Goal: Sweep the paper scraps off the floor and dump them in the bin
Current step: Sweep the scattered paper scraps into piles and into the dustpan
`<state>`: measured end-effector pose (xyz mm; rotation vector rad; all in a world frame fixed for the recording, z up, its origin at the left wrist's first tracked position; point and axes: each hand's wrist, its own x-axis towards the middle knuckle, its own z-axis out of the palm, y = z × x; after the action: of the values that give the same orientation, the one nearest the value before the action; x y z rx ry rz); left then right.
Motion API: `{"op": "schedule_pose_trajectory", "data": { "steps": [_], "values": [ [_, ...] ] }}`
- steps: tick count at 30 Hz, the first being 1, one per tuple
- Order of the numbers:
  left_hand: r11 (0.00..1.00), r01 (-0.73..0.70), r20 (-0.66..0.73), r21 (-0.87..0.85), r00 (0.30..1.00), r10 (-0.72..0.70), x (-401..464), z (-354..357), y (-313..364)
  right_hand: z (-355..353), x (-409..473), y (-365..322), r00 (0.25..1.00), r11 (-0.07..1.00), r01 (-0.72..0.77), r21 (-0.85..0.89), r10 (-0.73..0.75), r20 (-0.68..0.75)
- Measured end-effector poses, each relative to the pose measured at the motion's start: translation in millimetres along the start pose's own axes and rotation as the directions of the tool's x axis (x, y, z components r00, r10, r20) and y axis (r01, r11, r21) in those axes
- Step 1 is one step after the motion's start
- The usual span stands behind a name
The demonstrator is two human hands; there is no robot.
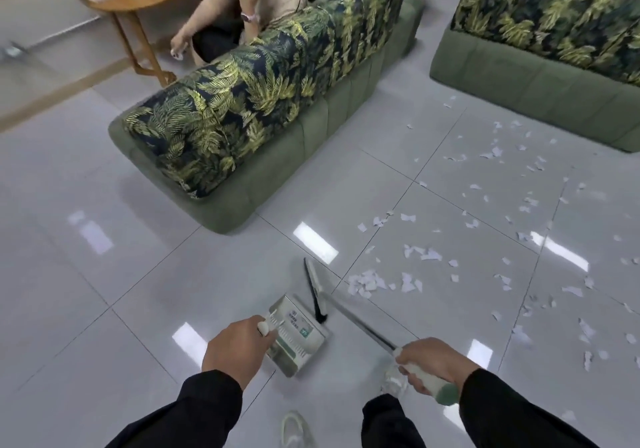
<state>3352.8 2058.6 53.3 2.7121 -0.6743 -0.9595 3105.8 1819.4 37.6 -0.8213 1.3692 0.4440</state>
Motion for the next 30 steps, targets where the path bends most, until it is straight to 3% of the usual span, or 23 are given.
{"op": "schedule_pose_trajectory", "data": {
  "steps": [8,13,19,21,25,30],
  "values": [
    [0.996,0.07,-0.014,0.048,0.998,-0.069,-2.3,25.3,62.6,-127.7,20.1,-26.5,0.994,0.994,-0.012,0.113,0.024,-0.105],
    [0.996,0.092,-0.011,0.01,0.996,-0.092,21.9,61.4,164.5,-273.1,23.3,-51.0,0.979,0.992,0.01,0.125,0.015,-0.203],
    [0.996,0.088,-0.049,-0.02,0.995,-0.089,41.0,82.5,257.7,-383.3,21.2,-70.0,0.96,0.993,0.027,0.111,0.005,-0.279],
    [0.996,0.083,-0.057,-0.042,0.995,-0.085,48.4,82.8,276.2,-401.0,15.6,-79.4,0.957,0.994,0.046,0.096,-0.016,-0.289],
    [0.996,0.08,-0.084,-0.051,0.993,-0.084,67.8,80.7,315.7,-419.3,-2.7,-103.7,0.966,0.967,0.113,0.228,-0.053,-0.255],
    [0.996,0.051,-0.094,-0.078,0.994,-0.058,89.6,59.2,335.1,-375.3,2.8,-146.9,0.985,0.94,0.145,0.31,-0.106,-0.14]
  ]
}}
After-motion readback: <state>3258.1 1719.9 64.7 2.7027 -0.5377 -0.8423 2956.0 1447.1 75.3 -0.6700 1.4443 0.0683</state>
